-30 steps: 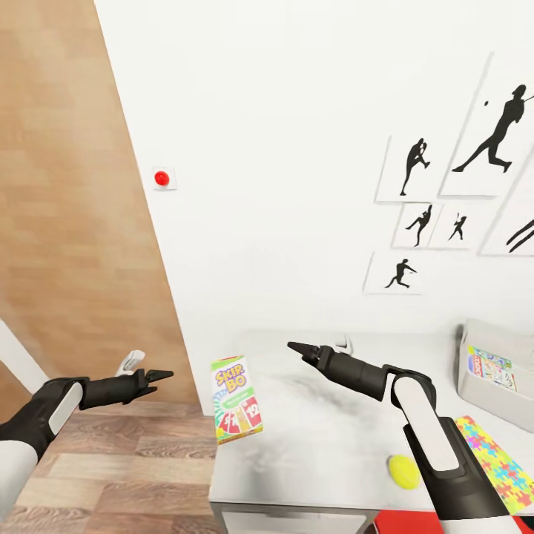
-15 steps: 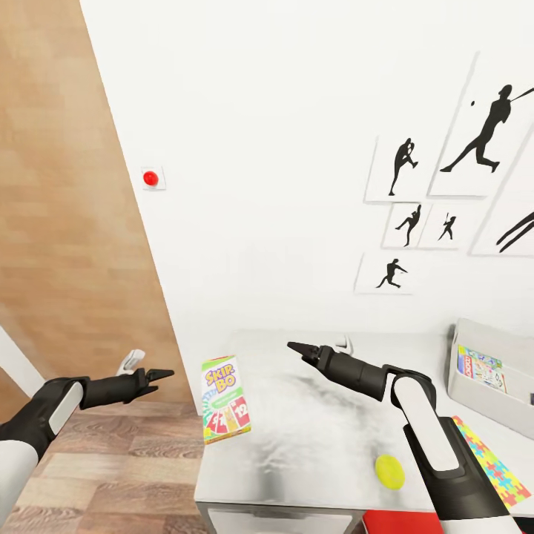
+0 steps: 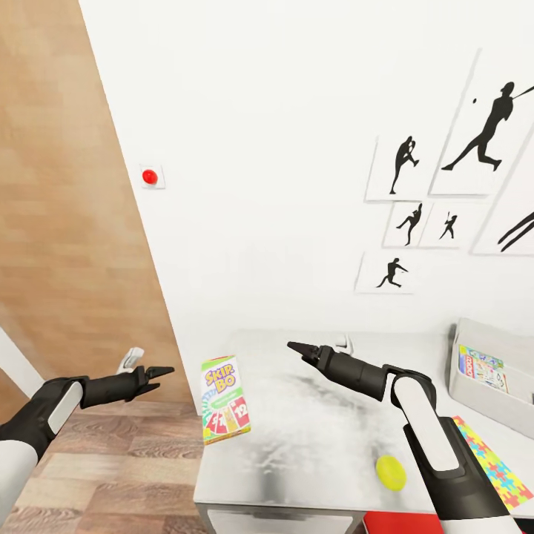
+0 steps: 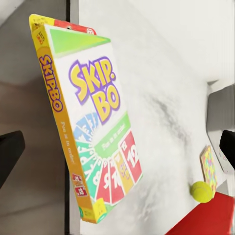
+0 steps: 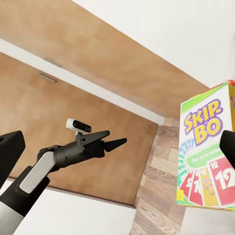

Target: Put all the toys in the child's room - the three board games (two on the bed and one on the table), the two jigsaw puzzles on the table, and the tennis ball on the table - inside the toy box on the table in the child's room.

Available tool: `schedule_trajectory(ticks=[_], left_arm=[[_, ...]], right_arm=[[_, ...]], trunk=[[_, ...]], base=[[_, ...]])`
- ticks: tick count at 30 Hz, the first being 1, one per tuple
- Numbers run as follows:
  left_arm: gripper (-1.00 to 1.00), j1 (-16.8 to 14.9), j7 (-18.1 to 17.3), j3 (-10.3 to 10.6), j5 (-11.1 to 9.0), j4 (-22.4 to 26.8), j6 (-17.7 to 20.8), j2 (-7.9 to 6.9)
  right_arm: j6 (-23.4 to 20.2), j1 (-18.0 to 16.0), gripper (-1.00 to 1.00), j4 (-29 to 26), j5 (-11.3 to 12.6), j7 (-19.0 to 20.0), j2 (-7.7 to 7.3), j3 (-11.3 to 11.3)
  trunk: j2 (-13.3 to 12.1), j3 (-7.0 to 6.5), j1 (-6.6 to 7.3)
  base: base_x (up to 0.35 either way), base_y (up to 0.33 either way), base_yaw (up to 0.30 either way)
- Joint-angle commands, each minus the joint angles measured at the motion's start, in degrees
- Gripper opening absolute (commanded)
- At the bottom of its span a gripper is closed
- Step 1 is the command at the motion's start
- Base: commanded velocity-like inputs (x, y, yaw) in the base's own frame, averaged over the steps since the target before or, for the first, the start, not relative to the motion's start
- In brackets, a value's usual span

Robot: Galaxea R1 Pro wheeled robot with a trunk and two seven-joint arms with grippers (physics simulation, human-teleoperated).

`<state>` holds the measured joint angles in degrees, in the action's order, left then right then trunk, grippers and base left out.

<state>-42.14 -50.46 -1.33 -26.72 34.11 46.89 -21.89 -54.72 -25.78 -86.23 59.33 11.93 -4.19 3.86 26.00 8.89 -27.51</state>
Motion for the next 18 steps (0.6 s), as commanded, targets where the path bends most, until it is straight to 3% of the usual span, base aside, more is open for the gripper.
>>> schedule_trajectory(ticks=[1, 7, 18], left_arm=[[1.0, 0.0, -0.8, -0.1, 0.0, 0.0, 0.3, 0.0], [1.0, 0.0, -9.2, 0.1, 0.3, -0.1, 0.2, 0.0], [1.0, 0.0, -10.0, 0.1, 0.3, -0.1, 0.1, 0.0]], right_arm=[[-0.1, -0.1, 1.0, 0.0, -0.5, 0.5, -0.03, 0.0], [-0.1, -0.1, 1.0, -0.3, -0.5, 0.5, -0.04, 0.1], [-0.3, 1.3, 1.0, -2.5, -0.5, 1.3, -0.09, 0.2]], trunk=[[0.5, 0.3, -0.25], [2.9, 1.38, -1.57], [7.3, 3.35, -3.99]], base=[[0.0, 0.0, 0.0], [0.0, 0.0, 0.0], [0.0, 0.0, 0.0]])
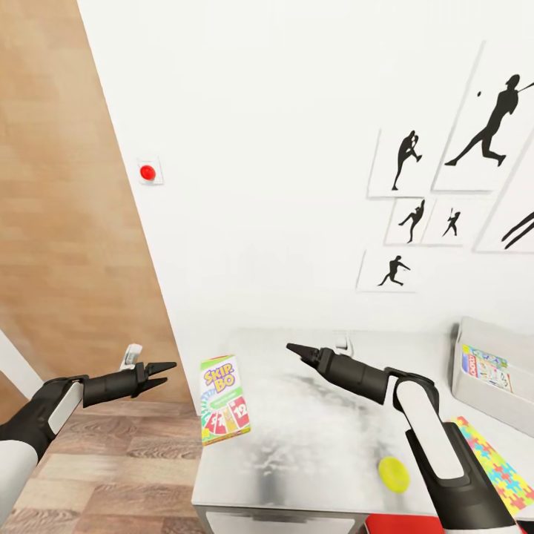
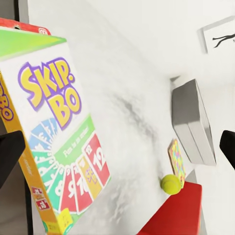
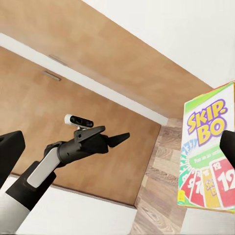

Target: Put all the toys in the child's room - the three board games (two on the bed and one on the table), the two jigsaw puzzles on the table, and the tennis ball on the table - inside the toy box on the table in the child's room.

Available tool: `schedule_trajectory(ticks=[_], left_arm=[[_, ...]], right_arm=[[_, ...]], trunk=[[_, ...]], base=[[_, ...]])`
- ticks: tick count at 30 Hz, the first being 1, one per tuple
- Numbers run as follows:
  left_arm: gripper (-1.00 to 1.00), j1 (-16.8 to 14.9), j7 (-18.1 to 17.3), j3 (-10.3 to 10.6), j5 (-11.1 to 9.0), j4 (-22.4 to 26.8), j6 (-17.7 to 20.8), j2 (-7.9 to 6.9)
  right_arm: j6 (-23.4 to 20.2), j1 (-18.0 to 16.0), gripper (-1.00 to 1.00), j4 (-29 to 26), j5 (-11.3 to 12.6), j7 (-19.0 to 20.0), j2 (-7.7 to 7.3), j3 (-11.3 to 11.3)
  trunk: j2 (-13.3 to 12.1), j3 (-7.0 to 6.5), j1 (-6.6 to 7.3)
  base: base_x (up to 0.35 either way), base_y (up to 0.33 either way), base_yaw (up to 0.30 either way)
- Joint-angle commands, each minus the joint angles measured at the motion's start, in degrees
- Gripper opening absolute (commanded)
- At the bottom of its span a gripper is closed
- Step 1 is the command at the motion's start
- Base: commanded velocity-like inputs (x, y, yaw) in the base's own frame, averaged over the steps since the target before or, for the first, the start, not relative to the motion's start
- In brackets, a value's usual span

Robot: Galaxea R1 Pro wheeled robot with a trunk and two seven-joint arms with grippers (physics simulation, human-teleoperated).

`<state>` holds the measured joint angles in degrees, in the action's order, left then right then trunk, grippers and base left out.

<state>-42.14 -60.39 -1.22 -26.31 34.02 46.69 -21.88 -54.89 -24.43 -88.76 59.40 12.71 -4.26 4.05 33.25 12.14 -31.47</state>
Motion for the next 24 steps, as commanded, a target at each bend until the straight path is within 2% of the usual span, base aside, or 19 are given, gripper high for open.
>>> schedule_trajectory(ticks=[1, 14, 24], left_arm=[[1.0, 0.0, -0.1, 0.0, -0.1, 0.0, 0.3, -0.01], [1.0, 0.0, -0.2, -0.1, -0.2, 0.0, 0.3, -0.01], [1.0, 0.0, -0.3, 0.0, -0.2, 0.0, 0.4, -0.17]], right_arm=[[-0.1, 0.2, 1.0, -0.3, -0.5, 0.8, -0.01, 0.0], [-0.6, 1.2, 1.0, -1.8, -0.5, 7.6, -0.07, -0.1], [-0.6, 1.2, 1.0, -1.9, -0.5, 8.7, -0.08, -0.2]], trunk=[[0.5, 0.28, -0.25], [5.7, 2.61, -3.1], [9.7, 4.41, -5.3]], base=[[0.0, 0.0, 0.0], [0.0, 0.0, 0.0], [0.0, 0.0, 0.0]])
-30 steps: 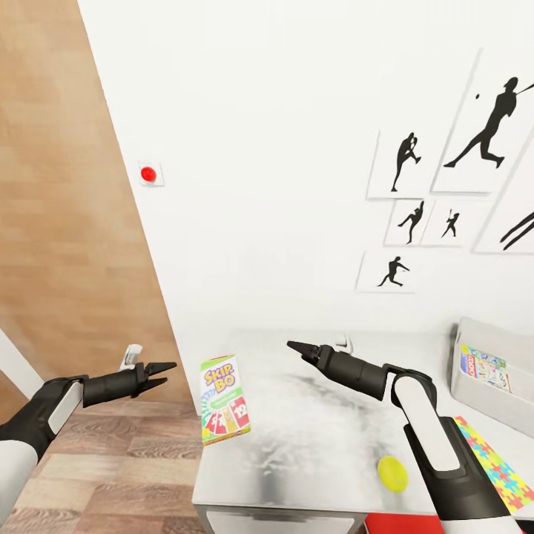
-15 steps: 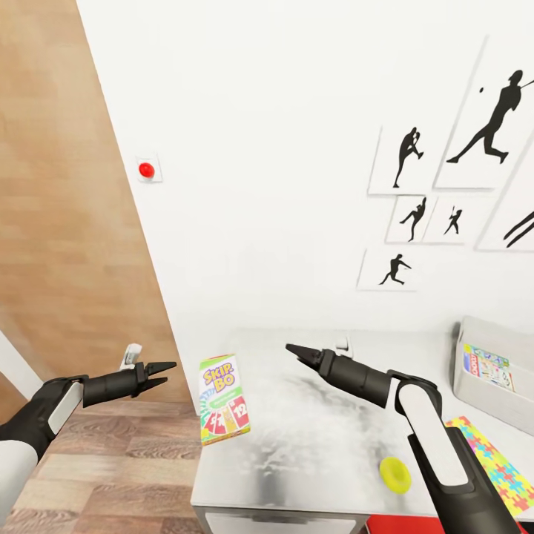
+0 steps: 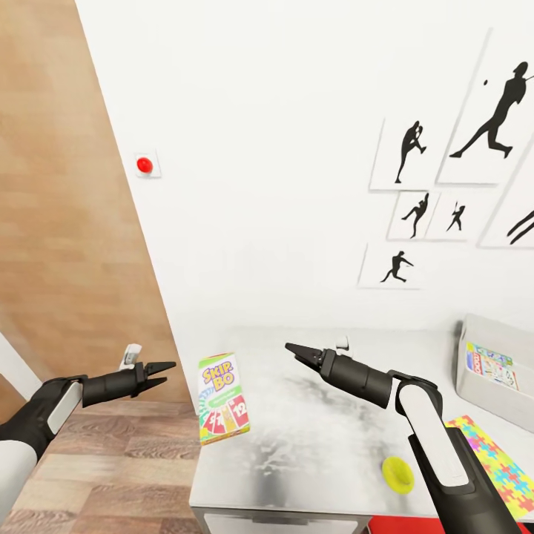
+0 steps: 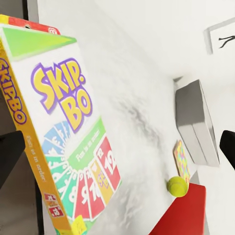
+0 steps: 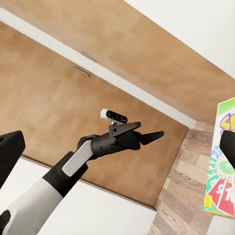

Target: Put all the toys in the child's room - the three board games (two on the bed and one on the table), the two jigsaw puzzles on the table, and the tennis ball on the table - inside the toy box on the table in the child's room.

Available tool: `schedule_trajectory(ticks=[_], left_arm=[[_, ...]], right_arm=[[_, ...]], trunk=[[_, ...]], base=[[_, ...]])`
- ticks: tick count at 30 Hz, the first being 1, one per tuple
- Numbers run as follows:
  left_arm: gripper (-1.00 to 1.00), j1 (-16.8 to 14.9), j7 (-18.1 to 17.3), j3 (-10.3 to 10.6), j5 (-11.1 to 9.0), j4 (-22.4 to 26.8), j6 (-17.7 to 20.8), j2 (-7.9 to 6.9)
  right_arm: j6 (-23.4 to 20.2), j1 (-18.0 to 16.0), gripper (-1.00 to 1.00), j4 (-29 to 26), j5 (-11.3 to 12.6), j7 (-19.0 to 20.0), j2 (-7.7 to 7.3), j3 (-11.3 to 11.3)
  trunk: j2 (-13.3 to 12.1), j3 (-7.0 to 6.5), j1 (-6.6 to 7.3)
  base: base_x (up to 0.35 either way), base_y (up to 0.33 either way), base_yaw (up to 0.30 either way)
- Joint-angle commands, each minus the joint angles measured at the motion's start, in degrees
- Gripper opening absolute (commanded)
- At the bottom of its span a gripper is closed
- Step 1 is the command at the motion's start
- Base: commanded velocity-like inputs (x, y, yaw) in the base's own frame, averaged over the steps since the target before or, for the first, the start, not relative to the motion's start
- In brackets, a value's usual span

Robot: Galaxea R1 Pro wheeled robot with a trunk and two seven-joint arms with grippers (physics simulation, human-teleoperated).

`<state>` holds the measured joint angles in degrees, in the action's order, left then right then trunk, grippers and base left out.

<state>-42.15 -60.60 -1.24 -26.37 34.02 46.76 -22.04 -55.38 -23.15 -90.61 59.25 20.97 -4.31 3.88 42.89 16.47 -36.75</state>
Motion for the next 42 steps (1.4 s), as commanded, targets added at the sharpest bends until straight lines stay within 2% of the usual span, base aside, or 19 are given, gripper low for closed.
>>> schedule_trajectory(ticks=[1, 5, 21, 26, 34, 42], left_arm=[[1.0, 0.0, -0.1, 0.0, -0.2, 0.0, 0.4, -0.06], [1.0, 0.0, -0.7, 0.0, -0.2, 0.0, 0.5, -0.2], [1.0, 0.0, -8.6, 0.2, -0.1, 0.0, 0.9, -0.8], [1.0, 0.0, -9.0, 0.2, -0.1, 0.0, 1.0, -0.96], [1.0, 0.0, -9.2, 0.2, -0.4, -0.1, 1.5, -3.1], [1.0, 0.0, -9.2, 0.1, -0.4, -0.1, 1.6, -3.58]], right_arm=[[-0.1, -0.1, 1.0, 0.0, -0.4, 0.4, -0.02, 0.0], [0.1, 0.0, 1.0, 0.1, -0.4, 0.5, -0.06, 0.0], [0.2, 0.0, 1.0, 0.1, -0.5, 0.6, -0.07, 0.0], [0.2, 0.0, 1.0, 0.1, -0.5, 0.6, -0.09, -0.1], [0.2, 0.0, 1.0, 0.1, -0.5, 0.5, -0.04, -0.1], [0.4, 0.0, 1.0, 0.2, -0.5, 0.5, 0.0, -0.1]], trunk=[[0.5, 0.26, -0.24], [2.1, 0.98, -1.11], [8.5, 3.85, -4.63], [10.5, 4.75, -5.73], [13.7, 6.19, -7.48], [16.9, 7.62, -9.24]], base=[[0.0, 0.0, 0.0], [0.0, 0.0, 0.0], [0.0, 0.0, 0.0], [0.0, 0.0, 0.0], [0.0, 0.0, 0.0], [0.0, 0.0, 0.0]])
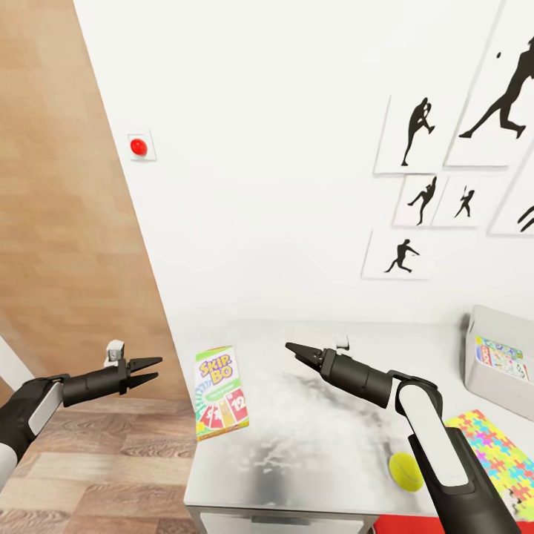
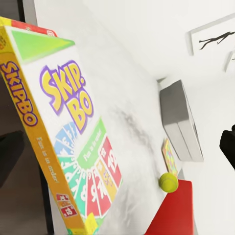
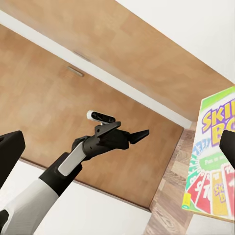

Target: Put all the toys in the child's room - the three board games (two on the bed and one on the table), the two jigsaw puzzles on the table, and the tennis ball on the table - inside the toy box on the table in the child's room.

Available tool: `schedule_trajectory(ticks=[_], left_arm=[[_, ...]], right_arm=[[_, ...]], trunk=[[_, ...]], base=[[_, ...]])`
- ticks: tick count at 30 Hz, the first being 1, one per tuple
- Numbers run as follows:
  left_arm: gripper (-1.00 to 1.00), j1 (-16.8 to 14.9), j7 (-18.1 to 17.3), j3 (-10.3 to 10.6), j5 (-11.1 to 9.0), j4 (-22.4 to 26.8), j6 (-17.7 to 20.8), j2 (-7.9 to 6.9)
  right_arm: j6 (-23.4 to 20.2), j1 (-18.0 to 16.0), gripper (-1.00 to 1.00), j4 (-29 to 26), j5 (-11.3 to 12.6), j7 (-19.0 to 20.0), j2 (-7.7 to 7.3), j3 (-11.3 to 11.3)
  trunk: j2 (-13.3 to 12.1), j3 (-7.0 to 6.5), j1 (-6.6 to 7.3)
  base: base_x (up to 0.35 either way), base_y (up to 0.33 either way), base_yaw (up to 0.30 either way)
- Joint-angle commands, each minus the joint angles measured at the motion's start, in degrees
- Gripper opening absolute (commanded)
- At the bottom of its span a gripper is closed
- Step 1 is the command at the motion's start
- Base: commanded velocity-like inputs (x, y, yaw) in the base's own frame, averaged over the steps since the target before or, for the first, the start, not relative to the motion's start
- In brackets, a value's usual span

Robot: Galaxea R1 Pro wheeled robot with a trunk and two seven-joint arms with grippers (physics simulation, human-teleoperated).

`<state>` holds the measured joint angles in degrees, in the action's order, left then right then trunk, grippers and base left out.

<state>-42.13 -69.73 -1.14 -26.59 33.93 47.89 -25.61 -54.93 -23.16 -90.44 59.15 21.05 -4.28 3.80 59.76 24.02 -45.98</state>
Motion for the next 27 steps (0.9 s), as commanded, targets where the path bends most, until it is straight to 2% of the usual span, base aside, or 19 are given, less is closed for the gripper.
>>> schedule_trajectory(ticks=[1, 27], left_arm=[[1.0, 0.0, 0.0, 0.0, -0.2, 0.0, 0.4, 0.0], [1.0, 0.0, 0.2, 0.0, 0.0, -0.1, 0.3, 0.25]], right_arm=[[-0.1, 0.0, 1.0, 0.0, -0.4, 0.4, -0.02, 0.0], [-0.1, 0.0, 1.0, -0.1, -0.4, 0.5, -0.03, 0.0]], trunk=[[0.5, 0.25, -0.23], [10.9, 4.92, -5.94]], base=[[0.0, 0.0, 0.0], [0.0, 0.0, 0.0]])
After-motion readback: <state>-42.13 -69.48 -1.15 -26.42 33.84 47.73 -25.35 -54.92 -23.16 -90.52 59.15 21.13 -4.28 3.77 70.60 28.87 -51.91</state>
